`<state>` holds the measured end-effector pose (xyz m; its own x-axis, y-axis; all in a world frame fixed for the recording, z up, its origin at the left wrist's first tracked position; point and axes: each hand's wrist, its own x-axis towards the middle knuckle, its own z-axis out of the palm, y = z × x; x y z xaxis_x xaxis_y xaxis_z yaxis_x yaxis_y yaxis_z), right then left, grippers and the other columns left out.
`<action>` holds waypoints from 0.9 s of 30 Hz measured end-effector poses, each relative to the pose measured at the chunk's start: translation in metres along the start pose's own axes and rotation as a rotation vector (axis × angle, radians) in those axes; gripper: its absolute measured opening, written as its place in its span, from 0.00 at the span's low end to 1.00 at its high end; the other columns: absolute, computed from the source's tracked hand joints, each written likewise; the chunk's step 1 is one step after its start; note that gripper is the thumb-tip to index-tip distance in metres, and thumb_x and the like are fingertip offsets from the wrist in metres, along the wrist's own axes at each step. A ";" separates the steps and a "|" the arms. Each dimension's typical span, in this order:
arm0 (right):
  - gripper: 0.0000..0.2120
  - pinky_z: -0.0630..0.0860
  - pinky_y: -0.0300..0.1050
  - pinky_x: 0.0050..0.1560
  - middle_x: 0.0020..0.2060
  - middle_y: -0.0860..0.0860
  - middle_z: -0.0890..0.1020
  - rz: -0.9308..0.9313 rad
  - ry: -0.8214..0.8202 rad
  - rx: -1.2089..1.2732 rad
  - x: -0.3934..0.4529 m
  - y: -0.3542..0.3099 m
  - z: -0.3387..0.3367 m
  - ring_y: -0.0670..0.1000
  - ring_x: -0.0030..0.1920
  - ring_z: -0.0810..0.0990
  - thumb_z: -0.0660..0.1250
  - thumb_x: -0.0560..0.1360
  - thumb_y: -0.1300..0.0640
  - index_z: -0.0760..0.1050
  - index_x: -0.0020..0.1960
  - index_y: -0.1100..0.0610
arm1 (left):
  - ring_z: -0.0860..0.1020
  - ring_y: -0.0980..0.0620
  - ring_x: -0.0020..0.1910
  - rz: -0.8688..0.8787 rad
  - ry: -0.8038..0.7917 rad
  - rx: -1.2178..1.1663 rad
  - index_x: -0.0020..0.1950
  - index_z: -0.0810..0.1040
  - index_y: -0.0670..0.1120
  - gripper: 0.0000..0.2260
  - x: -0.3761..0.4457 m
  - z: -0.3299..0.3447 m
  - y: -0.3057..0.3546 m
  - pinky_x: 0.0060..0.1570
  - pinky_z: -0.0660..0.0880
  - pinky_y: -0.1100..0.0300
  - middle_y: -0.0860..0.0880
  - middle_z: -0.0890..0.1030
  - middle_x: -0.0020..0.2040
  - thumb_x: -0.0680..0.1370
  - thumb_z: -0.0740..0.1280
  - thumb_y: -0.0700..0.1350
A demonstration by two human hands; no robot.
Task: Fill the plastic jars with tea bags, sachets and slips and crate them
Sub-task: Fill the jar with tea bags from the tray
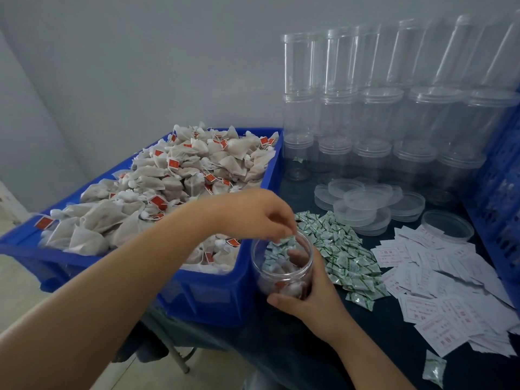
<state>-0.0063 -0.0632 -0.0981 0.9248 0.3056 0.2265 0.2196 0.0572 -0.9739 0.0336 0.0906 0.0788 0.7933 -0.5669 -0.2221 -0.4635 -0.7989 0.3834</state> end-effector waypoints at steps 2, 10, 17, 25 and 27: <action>0.46 0.77 0.32 0.52 0.64 0.36 0.73 0.009 0.006 0.015 0.000 0.000 0.000 0.34 0.62 0.76 0.82 0.54 0.48 0.64 0.61 0.19 | 0.77 0.68 0.42 -0.023 0.141 -0.006 0.48 0.78 0.59 0.05 -0.012 -0.006 -0.017 0.44 0.71 0.70 0.63 0.80 0.41 0.78 0.64 0.49; 0.48 0.77 0.30 0.51 0.67 0.41 0.72 0.009 -0.009 0.034 0.000 0.003 0.001 0.31 0.61 0.76 0.82 0.58 0.55 0.63 0.68 0.30 | 0.76 0.65 0.45 -0.288 0.273 0.196 0.52 0.79 0.54 0.07 -0.048 0.008 -0.086 0.49 0.75 0.66 0.60 0.79 0.46 0.75 0.70 0.51; 0.46 0.78 0.32 0.50 0.66 0.41 0.72 0.003 -0.003 0.044 0.000 0.002 0.001 0.33 0.61 0.76 0.83 0.56 0.53 0.66 0.62 0.22 | 0.75 0.59 0.52 -0.417 0.027 0.264 0.59 0.76 0.60 0.17 -0.062 0.019 -0.105 0.54 0.75 0.60 0.59 0.77 0.56 0.71 0.71 0.59; 0.45 0.78 0.32 0.50 0.67 0.40 0.72 0.028 0.001 0.025 -0.001 0.000 0.000 0.33 0.61 0.76 0.82 0.54 0.48 0.65 0.60 0.19 | 0.75 0.55 0.54 -0.436 -0.017 0.354 0.62 0.76 0.59 0.16 -0.058 0.021 -0.104 0.55 0.75 0.57 0.56 0.77 0.59 0.74 0.67 0.54; 0.45 0.78 0.32 0.50 0.67 0.40 0.72 0.030 0.003 0.024 -0.001 0.000 0.000 0.33 0.61 0.76 0.82 0.53 0.48 0.65 0.60 0.19 | 0.75 0.56 0.52 -0.426 0.007 0.353 0.60 0.77 0.57 0.14 -0.057 0.022 -0.101 0.53 0.75 0.58 0.56 0.78 0.57 0.74 0.66 0.52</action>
<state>-0.0069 -0.0639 -0.0983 0.9318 0.3050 0.1969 0.1841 0.0704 -0.9804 0.0263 0.1996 0.0328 0.9417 -0.1786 -0.2851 -0.2045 -0.9768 -0.0633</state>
